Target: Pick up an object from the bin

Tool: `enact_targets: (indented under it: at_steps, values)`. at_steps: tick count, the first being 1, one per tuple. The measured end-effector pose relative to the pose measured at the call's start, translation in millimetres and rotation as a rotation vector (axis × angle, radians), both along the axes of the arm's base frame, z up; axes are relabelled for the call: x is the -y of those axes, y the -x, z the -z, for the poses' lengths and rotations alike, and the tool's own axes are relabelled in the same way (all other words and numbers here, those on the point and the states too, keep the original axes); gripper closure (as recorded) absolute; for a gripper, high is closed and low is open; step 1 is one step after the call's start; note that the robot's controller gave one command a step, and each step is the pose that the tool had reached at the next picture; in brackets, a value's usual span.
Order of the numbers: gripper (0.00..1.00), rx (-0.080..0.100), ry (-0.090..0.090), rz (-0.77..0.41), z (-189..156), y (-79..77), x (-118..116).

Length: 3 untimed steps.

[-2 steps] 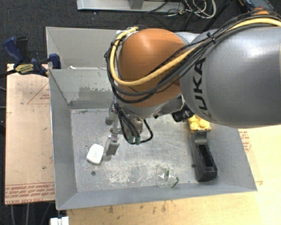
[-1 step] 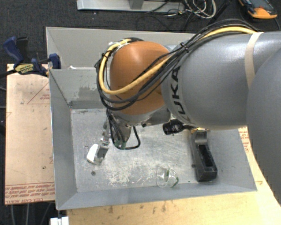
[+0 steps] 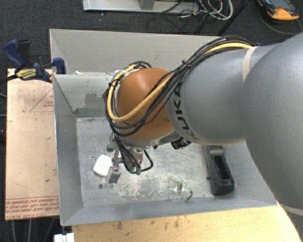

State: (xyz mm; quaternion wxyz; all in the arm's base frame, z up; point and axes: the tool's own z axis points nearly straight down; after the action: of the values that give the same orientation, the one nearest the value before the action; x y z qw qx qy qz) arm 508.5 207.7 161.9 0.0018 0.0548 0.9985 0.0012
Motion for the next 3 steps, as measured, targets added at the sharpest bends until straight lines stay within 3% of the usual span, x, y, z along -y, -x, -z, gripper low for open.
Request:
enact_targets:
  at_steps: [1, 2, 3]
  values:
    - [0.00, -0.001, 0.000, 0.004, 51.3, -4.9, -3.4]
    - [0.00, -0.001, 0.001, 0.045, 74.3, -15.6, -11.4]
    - [0.00, -0.001, 0.001, -0.239, 68.5, -61.5, -16.7]
